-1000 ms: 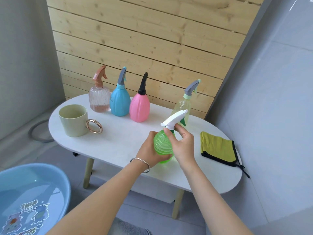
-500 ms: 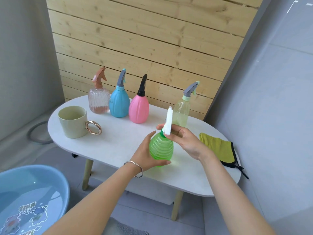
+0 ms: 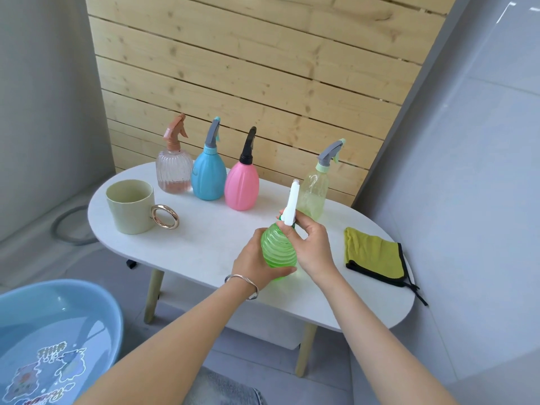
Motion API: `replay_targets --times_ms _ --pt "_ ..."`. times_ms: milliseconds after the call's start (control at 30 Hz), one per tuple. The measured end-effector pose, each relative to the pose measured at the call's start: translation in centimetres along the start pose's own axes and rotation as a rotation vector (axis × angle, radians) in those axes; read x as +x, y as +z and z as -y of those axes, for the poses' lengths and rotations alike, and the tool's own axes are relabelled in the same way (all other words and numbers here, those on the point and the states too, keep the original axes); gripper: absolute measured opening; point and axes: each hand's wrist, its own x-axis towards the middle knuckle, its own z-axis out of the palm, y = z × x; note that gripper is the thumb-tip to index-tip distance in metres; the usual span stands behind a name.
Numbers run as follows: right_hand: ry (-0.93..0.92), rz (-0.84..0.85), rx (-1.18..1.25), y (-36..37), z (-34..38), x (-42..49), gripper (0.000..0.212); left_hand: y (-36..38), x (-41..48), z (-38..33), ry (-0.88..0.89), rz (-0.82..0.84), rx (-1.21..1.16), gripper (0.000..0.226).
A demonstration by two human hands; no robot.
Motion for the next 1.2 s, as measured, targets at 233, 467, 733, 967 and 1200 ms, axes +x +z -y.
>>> replay_targets --times_ms 233,467,733,967,1200 --pt "0.018 -0.141 -0.035 1.4 0.0 -0.6 0.021 -0.9 -0.6 -0.5 0.033 0.059 0.037 0.113" --pt "-0.049 -0.099 0.02 0.3 1.1 7.2 0.018 -6.4 2.5 -0.1 0.067 0.012 0.27 0.099" --pt "-0.033 -0.148 -0.038 2.1 -1.1 15.2 0.02 -7.3 7.1 1.9 0.0 0.018 0.578 0.079" --pt "-0.004 -0.132 -0.09 3.1 -3.0 17.4 0.021 -6.7 8.7 2.8 -0.039 -0.007 0.601 0.069" --pt "0.027 -0.106 -0.088 3.4 -4.1 17.1 0.022 -6.4 9.1 3.2 -0.048 -0.01 0.608 0.061"
